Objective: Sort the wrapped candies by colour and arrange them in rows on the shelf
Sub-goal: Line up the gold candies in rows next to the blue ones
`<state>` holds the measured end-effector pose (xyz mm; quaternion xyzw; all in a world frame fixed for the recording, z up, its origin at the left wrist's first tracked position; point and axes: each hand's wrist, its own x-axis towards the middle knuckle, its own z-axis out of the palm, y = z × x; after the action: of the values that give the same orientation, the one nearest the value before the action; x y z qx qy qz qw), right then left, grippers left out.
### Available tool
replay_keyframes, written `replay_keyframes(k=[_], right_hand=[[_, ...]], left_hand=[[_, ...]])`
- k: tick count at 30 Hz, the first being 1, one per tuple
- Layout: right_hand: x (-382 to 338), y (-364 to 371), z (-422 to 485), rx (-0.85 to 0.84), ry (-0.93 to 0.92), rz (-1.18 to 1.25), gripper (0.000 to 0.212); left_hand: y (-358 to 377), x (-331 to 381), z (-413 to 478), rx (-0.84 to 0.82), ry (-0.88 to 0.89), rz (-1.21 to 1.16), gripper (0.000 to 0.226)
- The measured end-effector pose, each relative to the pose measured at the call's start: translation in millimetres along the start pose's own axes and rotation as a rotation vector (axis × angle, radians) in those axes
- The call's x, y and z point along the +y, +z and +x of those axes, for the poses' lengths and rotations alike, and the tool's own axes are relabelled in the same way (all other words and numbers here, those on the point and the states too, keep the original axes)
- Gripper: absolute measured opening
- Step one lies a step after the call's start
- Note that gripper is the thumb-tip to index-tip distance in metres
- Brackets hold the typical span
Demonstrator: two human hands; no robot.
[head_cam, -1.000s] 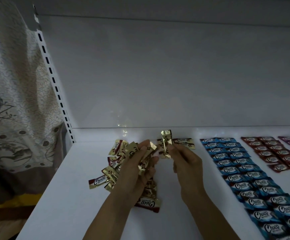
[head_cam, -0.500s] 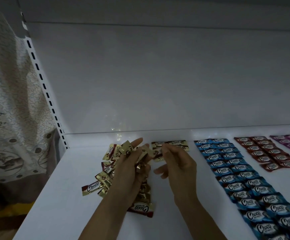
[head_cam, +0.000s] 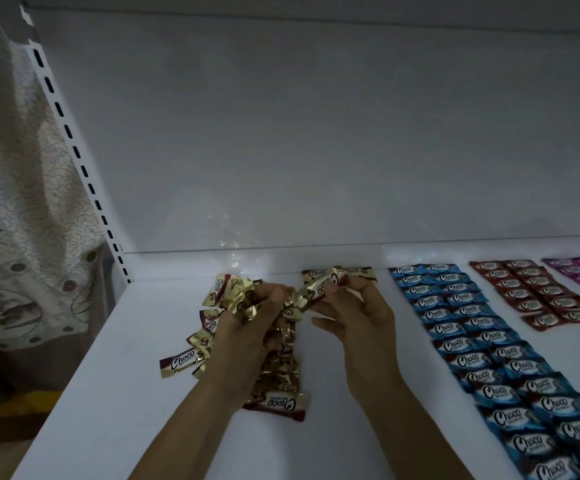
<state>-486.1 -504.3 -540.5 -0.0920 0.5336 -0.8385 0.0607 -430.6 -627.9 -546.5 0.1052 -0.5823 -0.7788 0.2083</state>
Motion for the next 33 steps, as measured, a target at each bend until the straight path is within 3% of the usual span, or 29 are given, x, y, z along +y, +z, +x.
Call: replay_keyframes(k=[5, 9, 14, 18, 23, 27, 31, 33], right_hand=[[7.8, 2.6, 0.9, -0.122, -0.077, -0.165, 0.028], [7.6, 3.4, -0.7, -0.131, -0.122, -0.221, 0.014], [3.8, 2.4, -1.5, -0.153, -0.123, -0.276, 0.015], [4.5, 1.3, -1.1, -0.135, -0.117, -0.248, 0.026], [6.0, 0.0, 4.0, -0.052, 0.056, 0.024, 0.030], [4.2, -3.4, 4.3, -0.019, 0.133, -0.089, 0.006], [-12.7, -21.6, 36.0, 0.266, 0.034, -0.206, 0.017], [-17.1, -32.8, 58.2, 0.321, -0.047, -0.358, 0.023]], left_hand=[[1.3, -1.0, -0.1, -0.099, 0.084, 0.143, 0.004], [0.8, -1.1, -0.3, -0.038, 0.060, 0.102, 0.010], [-2.3, 2.0, -2.2, -0.028, 0.022, 0.097, 0.024], [-1.5, 6.0, -4.2, -0.030, 0.048, 0.140, 0.019], [-1.6, 4.6, -5.1, -0.017, 0.054, 0.184, 0.034], [-0.4, 5.4, -5.4, 0.019, 0.062, 0.199, 0.029], [0.6, 5.3, -4.1, 0.046, 0.049, 0.188, 0.023], [2.2, 3.5, -4.7, 0.044, 0.033, 0.179, 0.022]])
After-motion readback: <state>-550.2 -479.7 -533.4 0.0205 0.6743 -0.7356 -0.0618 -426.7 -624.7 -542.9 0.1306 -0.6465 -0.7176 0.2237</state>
